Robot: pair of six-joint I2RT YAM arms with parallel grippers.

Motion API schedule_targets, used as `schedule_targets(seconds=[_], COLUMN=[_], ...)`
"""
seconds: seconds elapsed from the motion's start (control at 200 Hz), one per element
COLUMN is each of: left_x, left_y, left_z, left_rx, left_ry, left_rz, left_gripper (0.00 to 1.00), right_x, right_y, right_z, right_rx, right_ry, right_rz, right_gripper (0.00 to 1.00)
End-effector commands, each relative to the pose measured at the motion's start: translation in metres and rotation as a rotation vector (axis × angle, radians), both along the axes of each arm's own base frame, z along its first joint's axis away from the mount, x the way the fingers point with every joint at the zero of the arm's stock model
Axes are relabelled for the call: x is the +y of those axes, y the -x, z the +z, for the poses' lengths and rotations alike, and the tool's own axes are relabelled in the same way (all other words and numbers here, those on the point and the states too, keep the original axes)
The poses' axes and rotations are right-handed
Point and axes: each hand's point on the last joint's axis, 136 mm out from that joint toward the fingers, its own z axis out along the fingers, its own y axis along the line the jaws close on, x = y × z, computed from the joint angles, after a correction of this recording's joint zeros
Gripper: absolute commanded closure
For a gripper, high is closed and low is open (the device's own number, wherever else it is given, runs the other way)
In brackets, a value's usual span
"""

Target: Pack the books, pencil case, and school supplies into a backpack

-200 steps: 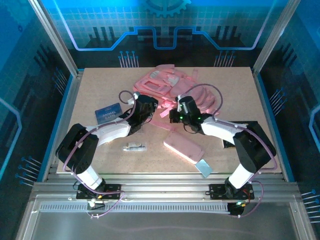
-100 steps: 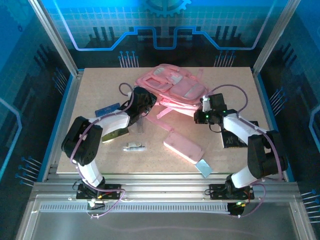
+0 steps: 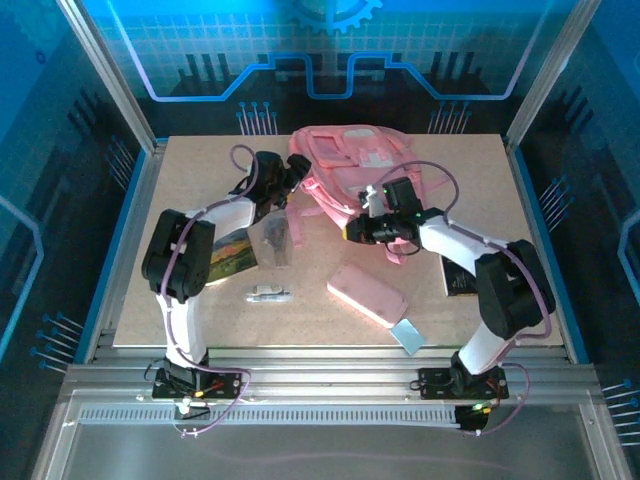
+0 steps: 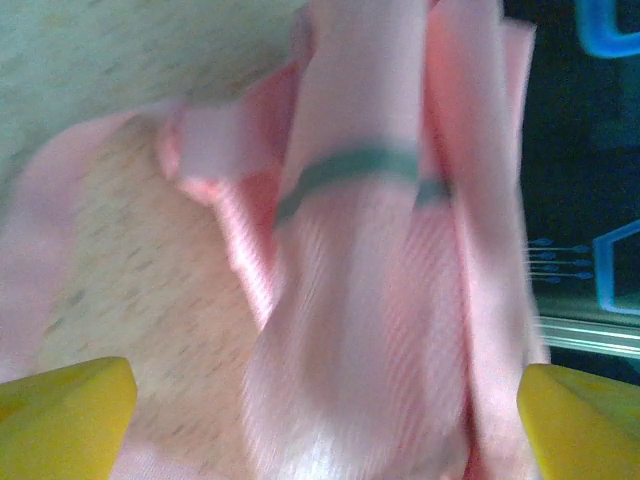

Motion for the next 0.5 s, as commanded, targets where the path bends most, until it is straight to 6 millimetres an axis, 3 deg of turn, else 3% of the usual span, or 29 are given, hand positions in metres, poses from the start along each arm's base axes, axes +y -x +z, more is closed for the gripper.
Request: schedule_targets(seconds=[0.0, 0.145, 0.35, 0.495], left_x=[-0.006, -0.015, -0.052, -0.085], left_y=[0.040, 0.065, 0.060, 0.059], left_z=[0.003, 0.001, 0.028, 0.034], left_rx=[0.022, -0.035, -0.136, -0.163], left_ry=[0.123, 0.261, 0.340, 0.373], left_rz=[0.018, 0.074, 0.021, -0.041], left_gripper=[0.01, 0.01, 0.01, 0.05], right_x=[0.025, 0.039, 0.046, 0.047], right_y=[-0.024, -0.027, -0.013, -0.001], right_z=[0.032, 0.034, 0.030, 0.023], right_rx=[-0.048, -0.024, 0.003, 0.016], right_ry=[-0.114, -0.147, -0.153, -0.145], right_rz=[0.021, 0.036, 0.048, 0.049], right_gripper=[1.00, 1.00, 1.00, 1.00])
